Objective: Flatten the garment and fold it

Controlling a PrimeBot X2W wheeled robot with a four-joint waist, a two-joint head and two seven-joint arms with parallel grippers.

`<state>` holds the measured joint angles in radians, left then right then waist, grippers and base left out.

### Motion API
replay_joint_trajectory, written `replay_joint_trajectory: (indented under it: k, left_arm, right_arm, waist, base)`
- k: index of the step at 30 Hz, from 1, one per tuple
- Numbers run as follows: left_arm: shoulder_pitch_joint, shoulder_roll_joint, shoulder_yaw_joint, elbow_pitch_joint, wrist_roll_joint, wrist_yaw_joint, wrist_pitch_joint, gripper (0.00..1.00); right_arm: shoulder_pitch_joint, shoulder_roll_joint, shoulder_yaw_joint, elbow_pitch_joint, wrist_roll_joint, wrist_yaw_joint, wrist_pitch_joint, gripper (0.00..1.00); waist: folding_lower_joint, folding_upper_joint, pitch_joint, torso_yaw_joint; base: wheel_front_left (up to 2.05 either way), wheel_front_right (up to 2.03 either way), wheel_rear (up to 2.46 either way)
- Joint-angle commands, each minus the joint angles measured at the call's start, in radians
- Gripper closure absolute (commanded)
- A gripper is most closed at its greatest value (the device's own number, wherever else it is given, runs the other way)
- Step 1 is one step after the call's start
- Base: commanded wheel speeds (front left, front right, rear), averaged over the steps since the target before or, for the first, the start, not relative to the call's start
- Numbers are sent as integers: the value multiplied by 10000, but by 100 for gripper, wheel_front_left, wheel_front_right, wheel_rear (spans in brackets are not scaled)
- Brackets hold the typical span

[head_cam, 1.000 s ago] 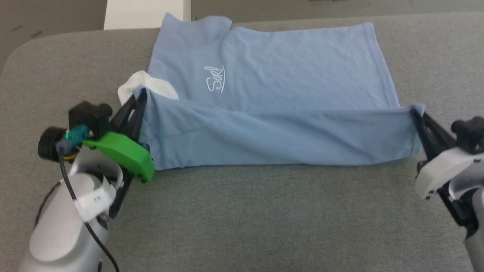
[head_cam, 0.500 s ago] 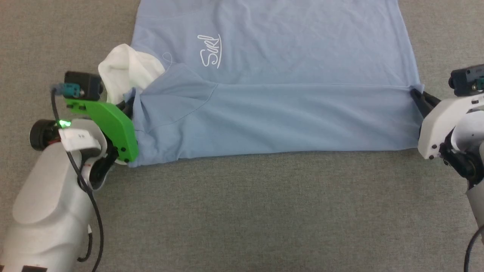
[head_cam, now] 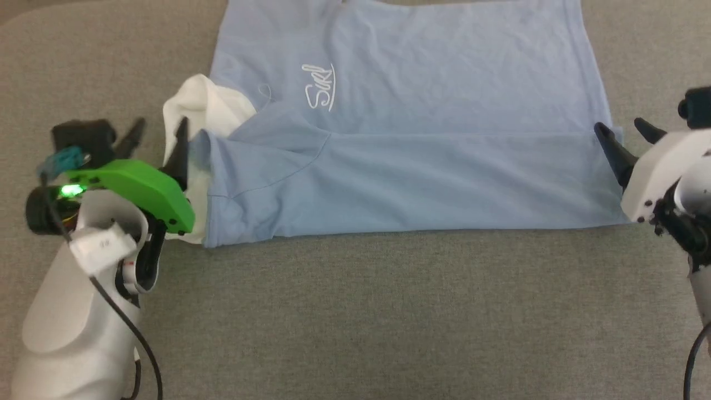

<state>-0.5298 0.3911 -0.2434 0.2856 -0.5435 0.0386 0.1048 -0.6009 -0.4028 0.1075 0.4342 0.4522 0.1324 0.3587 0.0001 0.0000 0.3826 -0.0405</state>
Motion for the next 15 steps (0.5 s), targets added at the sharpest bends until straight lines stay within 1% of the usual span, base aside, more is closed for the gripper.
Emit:
replay_joint_trajectory:
  k: [1,4,5,6,8,10,12,15]
  left_arm:
    - [326,-99,147,-162,247,218,-793,0]
    - [1032,-424,241,-472,442,574,-1957,0]
    - [1316,-532,245,-578,458,639,-2267,0]
    - [1834,-748,151,-800,543,818,-2626,0]
    - [2314,-931,8,-1009,594,958,-2769,0]
    - [2723,-1029,-118,-1087,605,1089,-2691,0]
    - [3035,-1106,-213,-1130,634,1291,-2523,0]
    - [3350,-1178,-322,-1141,584,1497,-2144,0]
  right_arm:
    - [395,104,-116,-171,-95,-17,-396,0]
    - [1019,373,-436,-678,-274,-17,-1341,0]
    - [1285,501,-598,-930,-375,-17,-1752,0]
    - [1790,774,-911,-1356,-562,-17,-2434,0]
    - [2313,1128,-1223,-1819,-730,-17,-3074,0]
    - [2831,1469,-1478,-2237,-943,-17,-3548,0]
    - [3300,1840,-1751,-2596,-1088,-17,-3885,0]
    - [3834,2277,-1969,-2993,-1225,-17,-4118,0]
  waist:
    - [-1,0,-538,53]
    - [-1,0,-959,50]
    - [-1,0,-1077,43]
    - [-1,0,-1275,27]
    - [-1,0,-1426,-10]
    - [-1,0,-1522,-58]
    - [-1,0,-1581,-117]
    - [-1,0,-1619,-222]
  base:
    - [0,0,0]
    - [0,0,0]
    - [0,0,0]
    - [0,0,0]
    - [0,0,0]
    - [0,0,0]
    - [0,0,0]
    - [0,0,0]
